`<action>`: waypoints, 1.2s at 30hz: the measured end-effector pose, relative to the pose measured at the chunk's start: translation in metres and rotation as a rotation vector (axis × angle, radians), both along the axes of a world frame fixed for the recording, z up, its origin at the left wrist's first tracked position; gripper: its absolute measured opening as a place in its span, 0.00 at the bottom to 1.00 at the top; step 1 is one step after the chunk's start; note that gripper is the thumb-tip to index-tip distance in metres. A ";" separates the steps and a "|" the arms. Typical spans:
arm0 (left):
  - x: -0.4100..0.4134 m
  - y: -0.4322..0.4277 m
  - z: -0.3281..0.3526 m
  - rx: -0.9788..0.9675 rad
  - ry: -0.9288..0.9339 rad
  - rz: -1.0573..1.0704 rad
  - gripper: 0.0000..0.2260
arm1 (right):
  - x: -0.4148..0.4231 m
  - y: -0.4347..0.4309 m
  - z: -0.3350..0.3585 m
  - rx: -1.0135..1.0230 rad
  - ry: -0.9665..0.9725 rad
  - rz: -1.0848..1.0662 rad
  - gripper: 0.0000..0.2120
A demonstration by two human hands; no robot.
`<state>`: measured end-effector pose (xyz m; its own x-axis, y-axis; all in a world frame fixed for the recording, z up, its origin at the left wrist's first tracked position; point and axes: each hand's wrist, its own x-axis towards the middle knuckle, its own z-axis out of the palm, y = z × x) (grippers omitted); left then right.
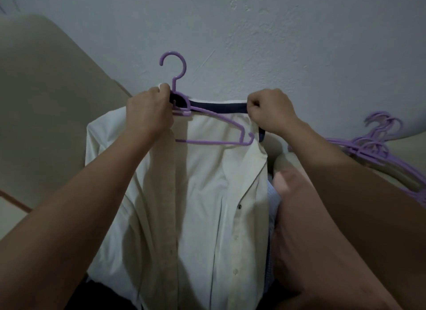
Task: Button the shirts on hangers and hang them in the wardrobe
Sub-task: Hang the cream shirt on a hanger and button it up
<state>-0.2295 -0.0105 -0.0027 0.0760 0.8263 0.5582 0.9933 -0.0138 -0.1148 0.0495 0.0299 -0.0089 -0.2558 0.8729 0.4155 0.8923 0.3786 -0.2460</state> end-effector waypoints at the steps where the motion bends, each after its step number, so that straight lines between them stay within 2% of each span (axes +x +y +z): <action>1: 0.001 0.002 0.001 0.002 -0.013 0.010 0.06 | 0.000 0.001 0.000 0.025 -0.003 -0.040 0.09; 6: -0.003 0.002 -0.002 0.021 -0.012 -0.003 0.05 | 0.008 0.006 -0.005 0.076 -0.240 -0.041 0.10; 10: -0.004 0.005 -0.003 0.020 -0.007 -0.020 0.05 | 0.007 0.007 -0.008 0.198 -0.302 0.003 0.10; 13: -0.006 0.009 -0.006 0.008 -0.012 -0.039 0.05 | 0.007 0.006 -0.007 0.024 -0.139 -0.031 0.10; 17: 0.000 0.011 -0.020 -0.036 -0.087 -0.039 0.05 | -0.018 0.001 0.001 -0.274 0.446 -0.026 0.07; 20: 0.001 0.016 -0.031 -0.082 -0.204 -0.008 0.06 | -0.046 0.000 0.002 -0.391 0.719 -0.076 0.03; 23: 0.002 0.018 -0.042 -0.091 -0.165 -0.025 0.08 | -0.067 0.004 0.003 -0.529 1.038 -0.118 0.03; 27: 0.006 0.024 -0.052 -0.084 -0.181 -0.049 0.09 | -0.088 0.013 -0.001 -0.664 1.017 -0.058 0.04; 30: 0.002 0.038 -0.060 -0.098 -0.420 -0.044 0.08 | -0.098 0.022 -0.014 -0.689 0.941 -0.027 0.10; 32: 0.002 0.048 -0.068 -0.145 -0.530 -0.016 0.09 | -0.099 0.027 -0.027 -0.724 0.916 -0.015 0.14; 36: 0.003 0.065 -0.095 -0.346 -0.523 0.041 0.10 | -0.090 0.030 -0.066 -0.850 0.954 0.041 0.28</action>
